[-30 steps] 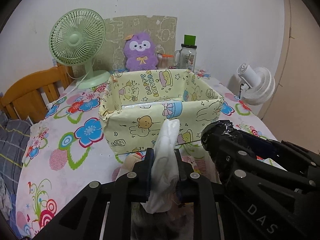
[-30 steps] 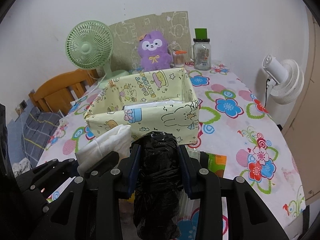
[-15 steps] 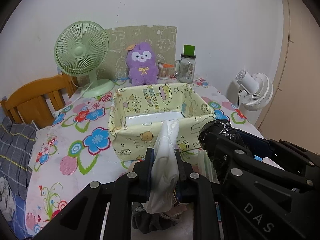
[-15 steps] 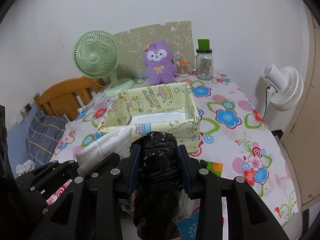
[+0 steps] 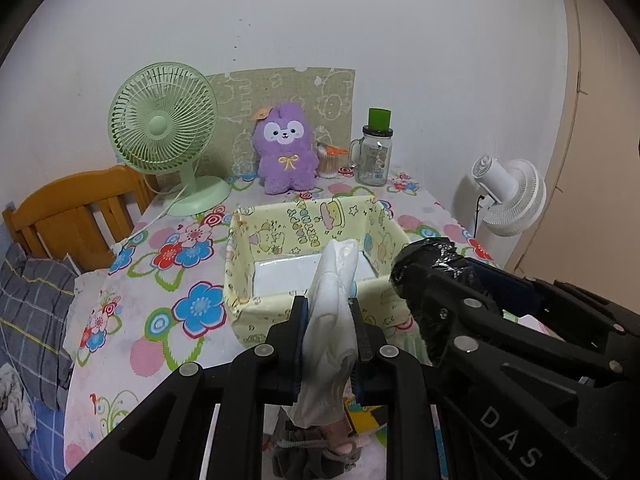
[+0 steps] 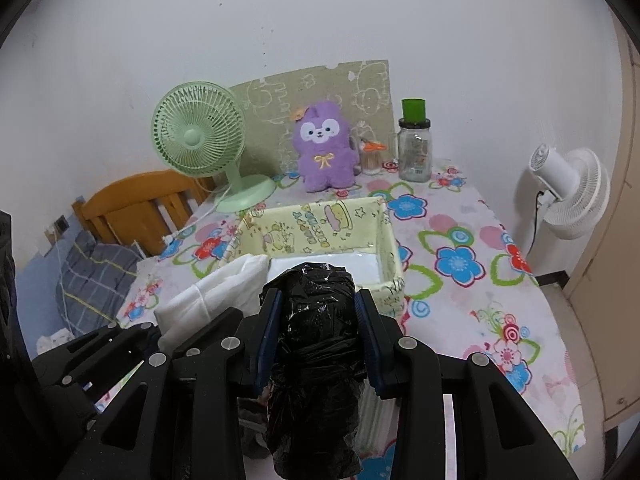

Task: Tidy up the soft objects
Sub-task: 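Carry the umbrella and white pack into the yellow box with both tools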

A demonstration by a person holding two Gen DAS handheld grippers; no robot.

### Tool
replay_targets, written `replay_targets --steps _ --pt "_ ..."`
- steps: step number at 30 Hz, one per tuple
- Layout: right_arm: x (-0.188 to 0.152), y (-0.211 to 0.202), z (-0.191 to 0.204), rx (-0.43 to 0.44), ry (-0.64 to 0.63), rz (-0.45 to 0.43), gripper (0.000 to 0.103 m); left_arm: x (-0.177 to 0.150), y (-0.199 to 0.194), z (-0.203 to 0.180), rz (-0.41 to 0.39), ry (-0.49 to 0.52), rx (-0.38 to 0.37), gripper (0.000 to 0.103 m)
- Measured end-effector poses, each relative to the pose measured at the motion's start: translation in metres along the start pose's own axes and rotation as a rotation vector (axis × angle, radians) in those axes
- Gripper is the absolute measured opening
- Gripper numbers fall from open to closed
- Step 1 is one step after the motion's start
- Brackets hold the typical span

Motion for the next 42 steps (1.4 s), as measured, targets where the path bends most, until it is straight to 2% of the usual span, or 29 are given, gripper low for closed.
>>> replay_targets --steps 22,38,40,42 --pt "0.036 0.051 -0.011 -0.013 0.006 0.008 0.041 0.033 0.049 0.006 0.015 -0.001 -0.005 0.017" --pt "0.044 0.103 -0.017 -0.007 0.001 0.042 0.041 0.035 0.1 0.02 0.087 -0.069 0.011 0.018" --pt "0.042 0.11 -0.019 -0.005 0.003 0.053 0.041 0.034 0.106 0.022 0.091 -0.069 0.021 0.02" --pt "0.039 0.118 -0.019 -0.004 0.003 0.063 0.041 0.032 0.112 0.026 0.095 -0.071 0.04 0.03"
Point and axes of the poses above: each gripper's, at about its wrist camera, not at the fingertips, and y roughly the way its jaws point, z to its left, x to its top, the point moved 8 cm from there along y, roughly the way its jaws point, and after that the axes turned 11 degrees about -z, right-handed, at the moved point
